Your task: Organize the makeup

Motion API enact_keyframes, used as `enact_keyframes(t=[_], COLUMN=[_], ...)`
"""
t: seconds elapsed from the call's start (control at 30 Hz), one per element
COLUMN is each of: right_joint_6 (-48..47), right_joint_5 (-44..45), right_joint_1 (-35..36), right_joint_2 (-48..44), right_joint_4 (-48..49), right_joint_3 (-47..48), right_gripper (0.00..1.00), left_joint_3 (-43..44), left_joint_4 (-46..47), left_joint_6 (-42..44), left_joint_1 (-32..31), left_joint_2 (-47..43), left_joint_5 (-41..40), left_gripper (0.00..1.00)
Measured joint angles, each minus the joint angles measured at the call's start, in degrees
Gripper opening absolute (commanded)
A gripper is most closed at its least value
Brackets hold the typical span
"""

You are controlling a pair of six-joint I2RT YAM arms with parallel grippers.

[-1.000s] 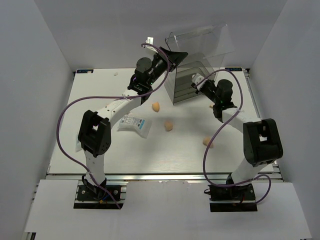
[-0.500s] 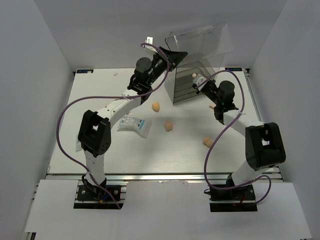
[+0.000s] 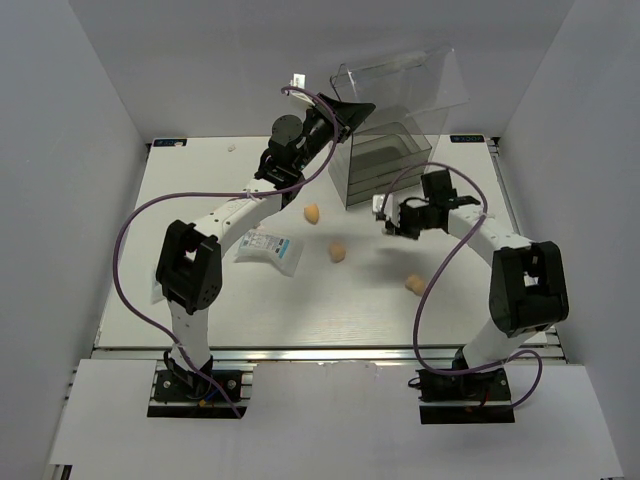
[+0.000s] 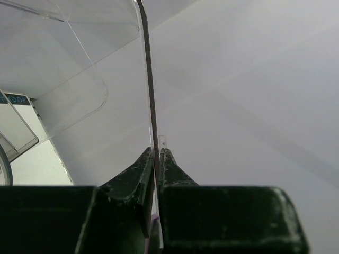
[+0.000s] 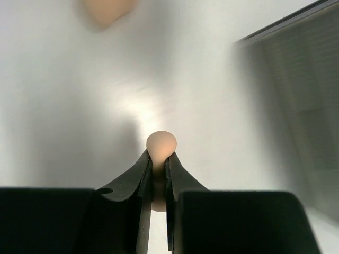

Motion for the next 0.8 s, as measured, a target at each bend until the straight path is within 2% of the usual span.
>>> enact_keyframes(t=[0.07,0.23,0.3,0.33,0.5,0.53,0.7,0.8], right_joint_6=[0.70,5.11,6.91,7.67,10.25,10.56,12.33,16.90], right_joint_5=[1.31,5.05,6.03,6.56,7.39,7.19,4.63,3.56], right_joint_1=[0.22,2.23,3.19,3.58,4.79,4.87,6.38,10.12], right_joint_2=[0.42,4.52,5.40,5.64,5.99,5.79,0.76,-1.62], right_joint_4=[-2.51,-4.87,-4.26,-3.89,-3.21,-2.95,0.17,5.73], right_joint_3=[-4.39,-8.04,-8.04,-8.02,-6.69,-6.29,-5.99,-5.64], right_gripper=[0.18,0.28,0.37,0.46,0.77,0.89,0.89,0.89], left_joint_3=[-0.02,-0.04,-0.07,-0.07,-0.24,-0.44,-0.85,-0.94], left_joint_4=[0.02,0.02,0.02,0.00,0.00,-0.02,0.02,0.02], left_joint_6=[-0.02,-0.04,-0.02,-0.02,0.00,0.00,0.00,-0.11], left_joint_1=[0.00,0.00,0.00,0.00,0.00,0.00,0.00,0.00], left_joint_2=[0.00,0.00,0.00,0.00,-0.11,-0.22,-0.55,-0.57], left_joint_5=[0.00,0.02,0.02,0.02,0.02,0.00,-0.04,-0.04], left_gripper=[0.19,0.19,0.19,0.18,0.19,0.18,0.18,0.19])
